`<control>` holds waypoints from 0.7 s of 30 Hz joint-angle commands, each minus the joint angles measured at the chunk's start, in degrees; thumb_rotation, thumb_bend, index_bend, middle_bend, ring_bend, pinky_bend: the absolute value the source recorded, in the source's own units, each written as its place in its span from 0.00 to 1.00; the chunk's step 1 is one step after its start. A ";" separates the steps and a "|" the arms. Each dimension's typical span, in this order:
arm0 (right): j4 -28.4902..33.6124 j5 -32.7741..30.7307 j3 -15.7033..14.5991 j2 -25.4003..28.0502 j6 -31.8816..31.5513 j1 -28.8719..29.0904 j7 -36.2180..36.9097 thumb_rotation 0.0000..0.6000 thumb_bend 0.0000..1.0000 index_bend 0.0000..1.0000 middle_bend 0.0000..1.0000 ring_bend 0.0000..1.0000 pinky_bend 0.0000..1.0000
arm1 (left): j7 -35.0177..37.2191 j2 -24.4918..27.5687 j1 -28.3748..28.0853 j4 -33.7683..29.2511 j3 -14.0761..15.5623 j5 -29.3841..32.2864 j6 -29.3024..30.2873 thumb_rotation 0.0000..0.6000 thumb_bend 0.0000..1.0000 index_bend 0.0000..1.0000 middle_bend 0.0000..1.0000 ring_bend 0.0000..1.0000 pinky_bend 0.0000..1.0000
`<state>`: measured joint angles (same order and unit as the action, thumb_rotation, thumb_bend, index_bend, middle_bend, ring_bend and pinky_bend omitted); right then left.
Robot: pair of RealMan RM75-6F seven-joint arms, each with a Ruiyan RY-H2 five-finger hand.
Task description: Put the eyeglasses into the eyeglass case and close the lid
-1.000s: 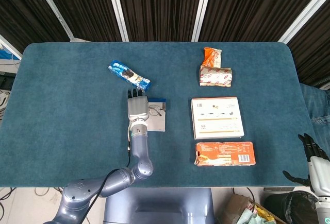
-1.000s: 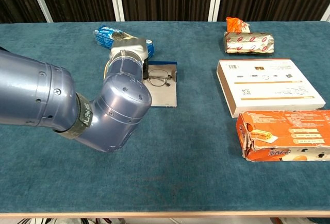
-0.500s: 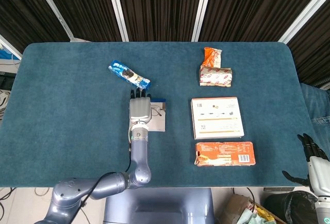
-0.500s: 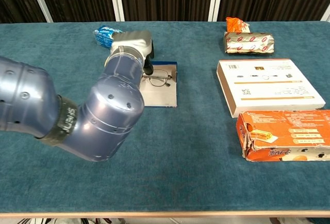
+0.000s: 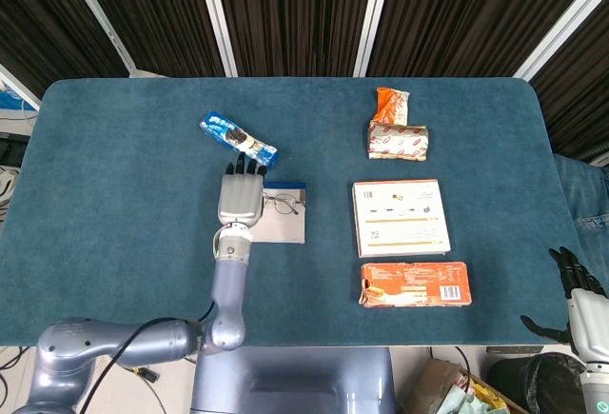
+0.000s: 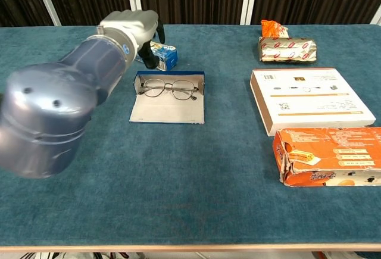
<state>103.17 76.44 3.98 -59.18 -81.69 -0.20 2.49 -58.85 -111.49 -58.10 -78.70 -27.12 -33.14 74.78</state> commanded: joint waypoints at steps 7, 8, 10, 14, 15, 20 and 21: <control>-0.01 -0.19 0.07 0.00 0.08 0.03 0.00 1.00 0.22 0.08 0.04 0.12 0.16 | 5.64 9.15 6.83 -15.80 5.00 -0.56 -3.77 1.00 0.53 0.03 0.65 0.60 0.69; -0.02 -0.19 0.06 0.00 0.11 0.03 0.02 1.00 0.22 0.08 0.04 0.12 0.16 | 6.22 9.81 7.15 -16.80 5.15 -0.33 -4.06 1.00 0.54 0.01 0.68 0.63 0.70; 0.00 -0.19 0.04 0.02 0.16 0.04 0.05 1.00 0.22 0.08 0.04 0.12 0.16 | 6.82 10.72 7.49 -18.01 5.42 0.40 -4.55 1.00 0.55 0.00 0.72 0.66 0.72; 0.05 -0.15 0.02 0.06 0.15 0.03 0.10 1.00 0.22 0.08 0.04 0.12 0.16 | 7.08 11.92 7.40 -18.81 5.72 3.17 -5.85 1.00 0.56 0.00 0.78 0.73 0.77; 0.08 -0.18 0.03 0.07 0.14 0.00 0.14 1.00 0.22 0.08 0.04 0.12 0.16 | 7.02 12.14 7.21 -18.74 5.80 4.08 -6.27 1.00 0.56 0.00 0.79 0.74 0.77; 0.13 -0.34 0.05 0.13 0.19 -0.01 0.12 1.00 0.23 0.08 0.04 0.12 0.16 | 7.59 12.41 6.36 -17.02 6.34 8.16 -9.21 1.00 0.56 0.00 0.81 0.75 0.78; 0.14 -0.35 0.05 0.13 0.20 0.00 0.11 1.00 0.23 0.08 0.04 0.12 0.16 | 7.69 12.40 6.22 -16.75 6.45 8.71 -9.62 1.00 0.56 0.00 0.81 0.75 0.78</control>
<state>103.31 76.09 4.03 -59.06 -81.49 -0.21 2.60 -51.42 -99.24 -51.49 -96.09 -20.98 -25.42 66.05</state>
